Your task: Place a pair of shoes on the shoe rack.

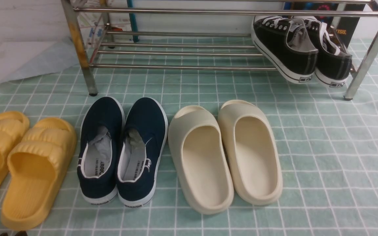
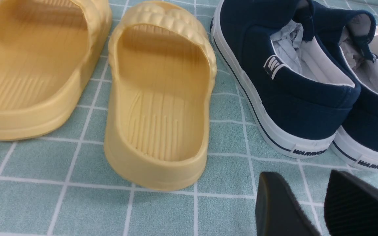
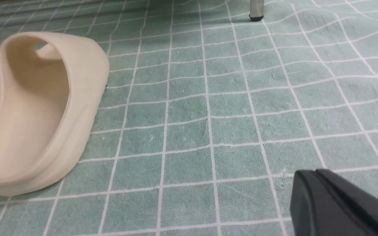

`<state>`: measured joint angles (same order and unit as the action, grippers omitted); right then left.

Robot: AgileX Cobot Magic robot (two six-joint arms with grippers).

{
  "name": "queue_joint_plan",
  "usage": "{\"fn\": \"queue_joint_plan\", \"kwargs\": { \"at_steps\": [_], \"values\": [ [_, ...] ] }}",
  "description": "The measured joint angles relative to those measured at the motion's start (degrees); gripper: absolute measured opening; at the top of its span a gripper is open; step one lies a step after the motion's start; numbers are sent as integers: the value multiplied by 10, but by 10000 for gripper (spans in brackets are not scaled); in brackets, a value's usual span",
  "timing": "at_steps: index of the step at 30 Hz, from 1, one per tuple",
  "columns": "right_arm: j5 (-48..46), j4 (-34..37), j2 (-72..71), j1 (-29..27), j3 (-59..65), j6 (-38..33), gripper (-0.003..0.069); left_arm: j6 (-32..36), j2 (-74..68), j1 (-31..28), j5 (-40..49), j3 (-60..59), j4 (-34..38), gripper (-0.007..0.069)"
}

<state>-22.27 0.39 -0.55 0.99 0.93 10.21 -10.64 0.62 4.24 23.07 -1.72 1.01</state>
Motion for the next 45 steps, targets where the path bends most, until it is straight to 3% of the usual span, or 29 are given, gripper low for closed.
{"fn": "queue_joint_plan", "kwargs": {
  "at_steps": [45],
  "values": [
    [0,0,0,-3,0,0,22,0,0,0,0,0,0,239]
  ]
}}
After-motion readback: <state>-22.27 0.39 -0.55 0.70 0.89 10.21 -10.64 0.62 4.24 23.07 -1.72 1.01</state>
